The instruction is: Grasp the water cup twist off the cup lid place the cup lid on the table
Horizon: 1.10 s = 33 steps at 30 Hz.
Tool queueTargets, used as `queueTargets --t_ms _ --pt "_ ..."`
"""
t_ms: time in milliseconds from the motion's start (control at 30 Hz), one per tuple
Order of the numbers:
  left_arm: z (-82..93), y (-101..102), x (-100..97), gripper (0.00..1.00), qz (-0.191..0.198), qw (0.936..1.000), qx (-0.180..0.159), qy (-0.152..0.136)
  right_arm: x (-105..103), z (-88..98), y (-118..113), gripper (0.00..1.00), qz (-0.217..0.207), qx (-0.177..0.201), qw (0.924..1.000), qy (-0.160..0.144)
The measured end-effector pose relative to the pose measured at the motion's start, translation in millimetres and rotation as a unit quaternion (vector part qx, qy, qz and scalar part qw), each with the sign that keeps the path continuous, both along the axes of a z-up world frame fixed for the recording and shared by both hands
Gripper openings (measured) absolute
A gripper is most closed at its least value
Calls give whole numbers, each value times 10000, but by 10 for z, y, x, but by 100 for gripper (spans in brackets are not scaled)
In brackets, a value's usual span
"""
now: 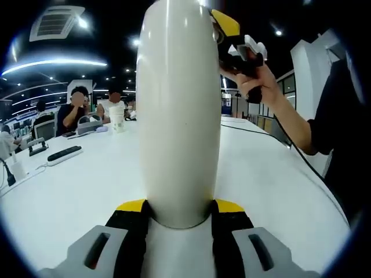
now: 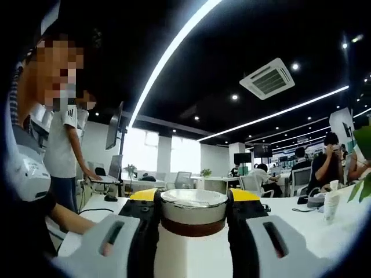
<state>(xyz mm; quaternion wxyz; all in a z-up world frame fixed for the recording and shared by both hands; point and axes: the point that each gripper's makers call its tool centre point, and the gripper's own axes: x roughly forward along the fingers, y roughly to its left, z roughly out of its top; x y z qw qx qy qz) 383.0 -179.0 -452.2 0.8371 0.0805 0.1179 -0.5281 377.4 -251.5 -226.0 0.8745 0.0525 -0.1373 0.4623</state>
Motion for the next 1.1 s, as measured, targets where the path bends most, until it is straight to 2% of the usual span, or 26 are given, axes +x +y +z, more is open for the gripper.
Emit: queueTargets --t_ms 633,667,700,867,967,1100 --pt "8 13 16 44 27 10000 3 -4 -62 -488 -428 47 -430 24 9982 423" --pt "6 15 18 44 30 10000 5 -3 -67 -520 -446 47 -409 68 9980 475" --pt "6 17 20 44 35 10000 5 -3 -75 -553 -461 47 -353 205 9970 661" --pt "8 21 17 44 68 10000 10 -8 -71 -694 -588 47 -456 133 9962 729" --pt "10 19 13 44 94 10000 16 -12 -96 -841 -624 47 -491 -76 9960 746" --pt "8 21 10 44 135 9999 20 -16 -174 -980 -642 47 -372 -188 9961 776"
